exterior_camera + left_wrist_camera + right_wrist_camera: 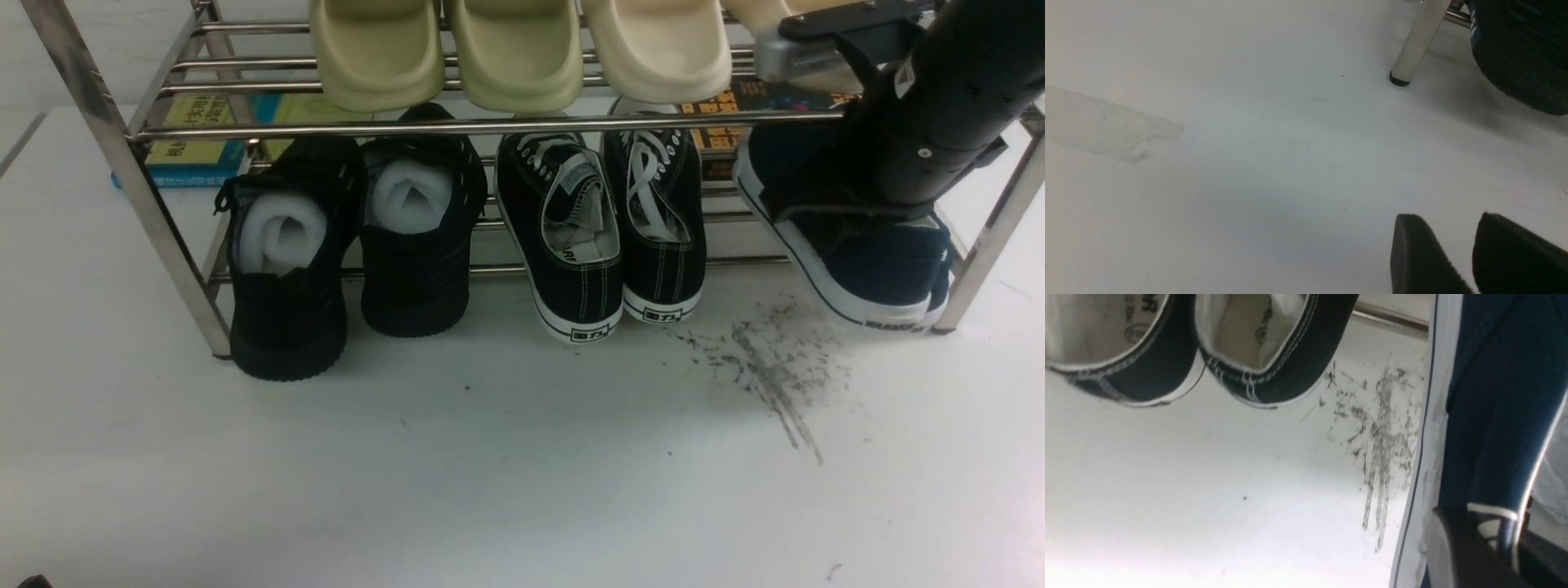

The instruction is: Take the shoes off the shelf with your hand on the white table.

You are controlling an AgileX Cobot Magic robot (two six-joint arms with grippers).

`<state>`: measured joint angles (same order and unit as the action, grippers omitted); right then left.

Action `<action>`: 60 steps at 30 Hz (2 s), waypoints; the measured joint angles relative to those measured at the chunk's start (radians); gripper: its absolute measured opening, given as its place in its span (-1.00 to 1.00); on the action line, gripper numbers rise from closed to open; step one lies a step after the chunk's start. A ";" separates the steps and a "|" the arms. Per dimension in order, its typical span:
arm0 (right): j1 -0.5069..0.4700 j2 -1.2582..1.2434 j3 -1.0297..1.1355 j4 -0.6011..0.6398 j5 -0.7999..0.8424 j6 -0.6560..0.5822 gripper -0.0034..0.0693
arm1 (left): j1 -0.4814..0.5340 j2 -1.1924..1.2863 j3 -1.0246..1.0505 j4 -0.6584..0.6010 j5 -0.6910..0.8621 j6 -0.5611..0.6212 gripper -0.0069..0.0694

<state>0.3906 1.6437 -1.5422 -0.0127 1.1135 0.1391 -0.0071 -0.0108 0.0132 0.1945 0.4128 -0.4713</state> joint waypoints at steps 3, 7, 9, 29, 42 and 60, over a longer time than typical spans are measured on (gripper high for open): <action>0.000 -0.024 0.000 0.005 0.023 -0.001 -0.81 | 0.000 0.000 0.000 0.000 0.000 0.000 -0.19; 0.000 -0.074 0.000 0.013 0.069 -0.015 -0.81 | 0.000 0.000 0.000 0.000 0.000 0.000 -0.19; 0.000 -0.099 0.000 0.027 0.098 -0.031 -0.81 | 0.000 0.000 0.000 0.000 0.000 0.000 -0.19; 0.000 -0.369 0.057 0.203 0.153 -0.067 -0.80 | 0.000 0.000 0.000 0.000 0.000 0.000 -0.19; 0.000 -0.532 0.445 0.468 0.150 -0.174 -0.80 | 0.000 0.000 0.000 0.000 0.000 0.000 -0.19; 0.475 -0.461 0.542 0.373 -0.143 0.078 -0.79 | 0.000 0.000 0.000 0.000 0.000 0.000 -0.19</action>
<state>0.8656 1.1829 -1.0003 0.3605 0.9707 0.2174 -0.0071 -0.0108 0.0132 0.1945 0.4128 -0.4713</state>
